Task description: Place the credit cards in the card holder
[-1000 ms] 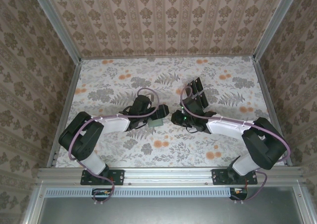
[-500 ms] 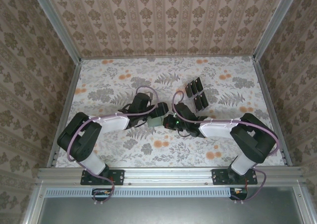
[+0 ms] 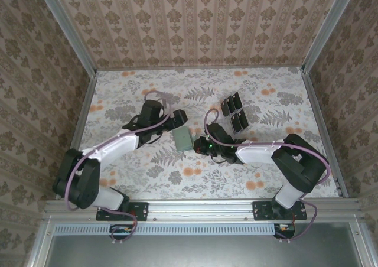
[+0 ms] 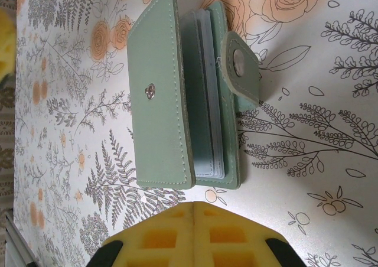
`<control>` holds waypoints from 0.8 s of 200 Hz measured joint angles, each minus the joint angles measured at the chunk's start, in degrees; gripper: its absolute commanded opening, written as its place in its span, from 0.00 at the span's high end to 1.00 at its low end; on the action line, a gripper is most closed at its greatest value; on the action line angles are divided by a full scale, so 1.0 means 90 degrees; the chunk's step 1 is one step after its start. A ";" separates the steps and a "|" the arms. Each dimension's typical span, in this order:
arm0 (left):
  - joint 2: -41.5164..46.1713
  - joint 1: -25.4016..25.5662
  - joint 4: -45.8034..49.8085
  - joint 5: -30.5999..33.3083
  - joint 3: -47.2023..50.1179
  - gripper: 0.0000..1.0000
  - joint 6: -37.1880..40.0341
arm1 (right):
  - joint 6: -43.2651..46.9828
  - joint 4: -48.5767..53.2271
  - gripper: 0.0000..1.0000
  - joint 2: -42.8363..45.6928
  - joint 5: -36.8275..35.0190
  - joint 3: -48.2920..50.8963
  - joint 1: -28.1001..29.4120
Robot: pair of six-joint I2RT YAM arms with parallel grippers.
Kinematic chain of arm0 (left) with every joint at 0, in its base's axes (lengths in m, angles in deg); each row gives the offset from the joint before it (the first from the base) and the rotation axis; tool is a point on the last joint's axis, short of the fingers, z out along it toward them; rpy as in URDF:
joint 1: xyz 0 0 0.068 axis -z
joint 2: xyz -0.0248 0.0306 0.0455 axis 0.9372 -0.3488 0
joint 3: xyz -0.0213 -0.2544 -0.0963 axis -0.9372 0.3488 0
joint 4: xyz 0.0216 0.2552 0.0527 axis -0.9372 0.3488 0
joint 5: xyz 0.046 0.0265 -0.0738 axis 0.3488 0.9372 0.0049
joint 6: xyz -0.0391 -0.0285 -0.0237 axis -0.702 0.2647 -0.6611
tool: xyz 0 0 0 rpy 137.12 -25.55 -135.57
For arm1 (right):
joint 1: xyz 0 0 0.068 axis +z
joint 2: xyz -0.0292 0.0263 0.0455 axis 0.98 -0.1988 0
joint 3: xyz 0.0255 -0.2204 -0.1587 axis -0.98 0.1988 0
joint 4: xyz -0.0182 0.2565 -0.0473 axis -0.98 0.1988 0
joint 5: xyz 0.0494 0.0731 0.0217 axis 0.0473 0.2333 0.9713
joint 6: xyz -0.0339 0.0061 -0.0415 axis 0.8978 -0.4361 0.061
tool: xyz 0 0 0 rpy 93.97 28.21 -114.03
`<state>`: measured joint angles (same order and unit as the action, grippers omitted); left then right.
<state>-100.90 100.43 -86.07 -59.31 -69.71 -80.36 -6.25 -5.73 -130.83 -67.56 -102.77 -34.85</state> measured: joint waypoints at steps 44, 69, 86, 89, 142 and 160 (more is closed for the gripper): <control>0.0731 0.0022 0.1229 0.0294 0.0192 0.00 0.0622 | 0.0119 0.0491 0.64 0.0148 -0.0022 -0.0182 -0.0153; 0.0891 0.0143 0.1610 0.0498 0.0566 0.00 0.0850 | 0.0372 0.1178 0.55 0.0440 -0.0148 -0.0525 -0.0325; 0.0884 0.0248 0.1756 0.0607 0.0743 0.00 0.0974 | 0.0563 0.1630 0.53 0.0627 -0.0257 -0.0787 -0.0464; 0.0879 0.0265 0.1773 0.0627 0.0770 0.00 0.0998 | 0.0593 0.1695 0.53 0.0651 -0.0277 -0.0826 -0.0483; 0.0423 0.0410 0.1634 0.0792 0.0806 0.00 0.1185 | 0.1032 0.2625 0.53 0.0670 -0.0367 -0.1287 -0.0721; 0.0282 0.0413 0.1579 0.0835 0.0806 0.00 0.1200 | 0.1132 0.2744 0.53 0.0498 -0.0364 -0.1447 -0.0726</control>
<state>-98.37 104.15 -71.86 -51.79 -62.45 -69.56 3.93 18.97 -126.34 -70.84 -115.79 -41.39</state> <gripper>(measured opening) 0.997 0.470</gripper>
